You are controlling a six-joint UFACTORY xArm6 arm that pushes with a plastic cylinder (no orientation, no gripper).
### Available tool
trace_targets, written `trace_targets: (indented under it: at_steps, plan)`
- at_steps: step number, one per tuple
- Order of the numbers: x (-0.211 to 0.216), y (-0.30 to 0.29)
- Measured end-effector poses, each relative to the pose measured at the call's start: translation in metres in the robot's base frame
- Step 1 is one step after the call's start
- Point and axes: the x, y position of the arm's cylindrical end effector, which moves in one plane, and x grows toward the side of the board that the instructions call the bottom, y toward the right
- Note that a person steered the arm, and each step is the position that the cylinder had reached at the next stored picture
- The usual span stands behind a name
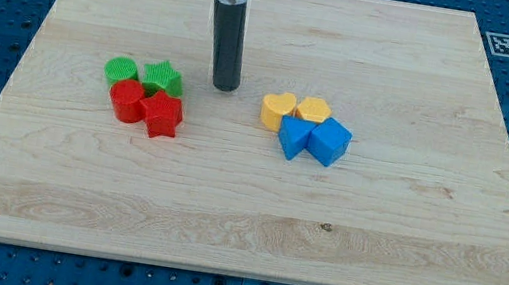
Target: Move the arm to the bottom of the blue triangle
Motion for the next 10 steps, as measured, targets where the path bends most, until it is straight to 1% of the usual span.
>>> trace_targets:
  at_steps: [3, 5, 7, 8, 9, 10]
  plan:
    - [0.042, 0.029]
    - [0.055, 0.054]
    - [0.071, 0.056]
    - [0.098, 0.057]
    - [0.119, 0.074]
    - [0.120, 0.083]
